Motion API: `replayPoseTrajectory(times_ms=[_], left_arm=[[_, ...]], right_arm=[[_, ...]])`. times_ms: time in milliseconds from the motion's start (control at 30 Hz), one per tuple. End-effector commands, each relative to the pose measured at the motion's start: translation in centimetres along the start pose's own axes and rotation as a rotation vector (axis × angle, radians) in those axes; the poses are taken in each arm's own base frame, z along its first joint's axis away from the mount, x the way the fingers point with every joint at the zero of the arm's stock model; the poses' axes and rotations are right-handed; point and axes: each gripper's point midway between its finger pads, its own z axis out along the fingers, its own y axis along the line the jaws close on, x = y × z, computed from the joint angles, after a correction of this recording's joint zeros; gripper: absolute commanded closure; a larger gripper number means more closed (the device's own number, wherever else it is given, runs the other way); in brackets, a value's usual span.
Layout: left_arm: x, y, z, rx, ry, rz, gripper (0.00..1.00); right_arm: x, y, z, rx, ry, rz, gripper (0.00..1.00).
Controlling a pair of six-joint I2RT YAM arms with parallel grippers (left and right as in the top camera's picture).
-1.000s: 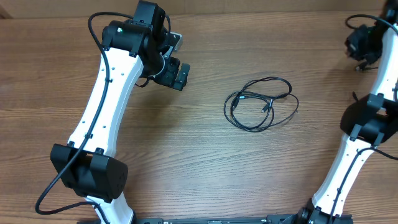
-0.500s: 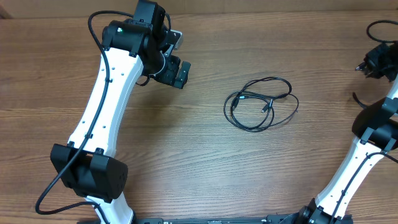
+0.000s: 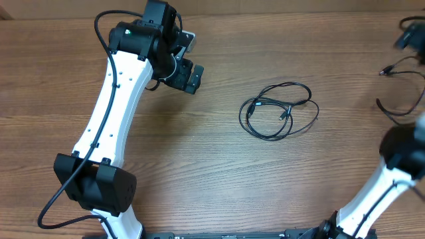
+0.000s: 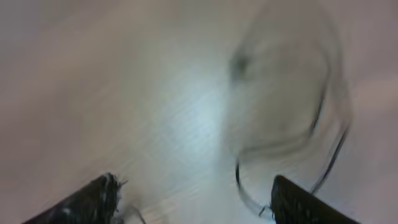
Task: Untangle cables
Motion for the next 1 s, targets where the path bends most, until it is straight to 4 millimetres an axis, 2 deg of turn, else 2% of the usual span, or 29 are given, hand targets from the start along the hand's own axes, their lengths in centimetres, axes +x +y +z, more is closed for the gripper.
replayPoseTrajectory(times_ms=[0, 67, 100, 133, 167, 200, 300, 333, 367, 400, 533, 700, 767, 800, 833, 967], left_arm=[[-0.4, -0.3, 0.3, 0.014, -0.012, 0.052, 0.0], [-0.5, -0.3, 0.3, 0.014, -0.017, 0.053, 0.0], [-0.5, -0.3, 0.3, 0.014, -0.018, 0.053, 0.0], [-0.5, -0.3, 0.3, 0.014, -0.017, 0.052, 0.0], [-0.5, -0.3, 0.3, 0.014, -0.016, 0.052, 0.0], [-0.5, -0.3, 0.3, 0.014, -0.015, 0.052, 0.0], [-0.3, -0.3, 0.3, 0.015, -0.01, 0.05, 0.0], [-0.2, -0.3, 0.3, 0.016, -0.002, 0.049, 0.0], [-0.1, -0.3, 0.3, 0.016, 0.002, 0.049, 0.0], [0.0, -0.3, 0.3, 0.015, 0.005, 0.049, 0.0], [0.2, -0.2, 0.3, 0.014, 0.012, 0.071, 0.0], [0.1, -0.2, 0.3, 0.014, 0.008, 0.079, 0.0], [-0.2, -0.2, 0.3, 0.013, -0.003, 0.095, 0.0], [-0.7, -0.2, 0.3, 0.01, -0.022, 0.099, 0.0], [-1.0, -0.2, 0.3, 0.012, -0.036, 0.105, 0.0], [-1.0, -0.3, 0.3, 0.017, -0.037, 0.105, 0.0]], right_arm=[[-5.2, 2.7, -14.4, -0.05, -0.467, -0.152, 0.02], [-8.8, 3.8, -20.1, -0.073, -0.724, -0.179, 0.0], [-9.8, 4.2, -22.1, -0.081, -0.809, -0.188, 0.0], [-10.7, 4.4, -23.6, -0.085, -0.874, -0.195, 0.0], [-11.0, 4.6, -24.2, -0.088, -0.9, -0.198, 0.0], [-10.8, 4.6, -23.9, -0.085, -0.889, -0.207, 0.0], [-8.7, 2.8, -20.7, -0.064, -0.739, -0.19, 0.07], [-7.9, 1.9, -19.0, -0.09, -0.683, -0.175, 0.07], [-7.5, 1.5, -18.1, -0.122, -0.667, -0.171, 0.06], [-7.1, 1.2, -17.4, -0.156, -0.657, -0.172, 0.01], [-4.5, -1.4, -14.5, -0.249, -0.645, -0.069, 0.0], [-0.5, -4.3, -11.1, -0.192, -0.664, 0.02, 0.0], [1.6, -6.5, -8.7, -0.093, -0.618, 0.131, 0.0], [3.5, -8.2, -5.8, -0.026, -0.56, 0.261, 0.0], [4.5, -9.1, -4.4, 0.001, -0.533, 0.329, 0.0], [8.1, -12.4, -0.2, 0.095, -0.466, 0.625, 0.0]])
